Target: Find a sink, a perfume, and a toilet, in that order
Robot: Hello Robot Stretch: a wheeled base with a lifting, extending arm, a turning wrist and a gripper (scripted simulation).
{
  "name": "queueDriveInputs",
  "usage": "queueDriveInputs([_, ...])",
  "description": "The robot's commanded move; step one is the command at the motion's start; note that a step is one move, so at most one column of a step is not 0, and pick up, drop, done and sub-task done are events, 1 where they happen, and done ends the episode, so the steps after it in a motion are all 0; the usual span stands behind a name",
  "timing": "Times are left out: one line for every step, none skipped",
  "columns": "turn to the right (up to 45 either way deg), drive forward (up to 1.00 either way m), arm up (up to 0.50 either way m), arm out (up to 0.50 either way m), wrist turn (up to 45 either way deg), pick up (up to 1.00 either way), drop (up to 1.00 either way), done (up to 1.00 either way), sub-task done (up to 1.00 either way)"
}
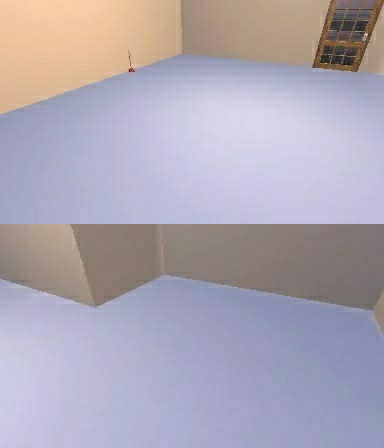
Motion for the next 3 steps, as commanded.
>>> queueDriveInputs([-45.0,0.00,0.00,0.00,0.0,0.00,0.00,0.00,0.00])
queueDriveInputs([-15.0,0.00,0.00,0.00,0.0,0.00,0.00,0.00,0.00])
queueDriveInputs([0.0,1.00,0.00,0.00,0.0,0.00,0.00,0.00,0.00])
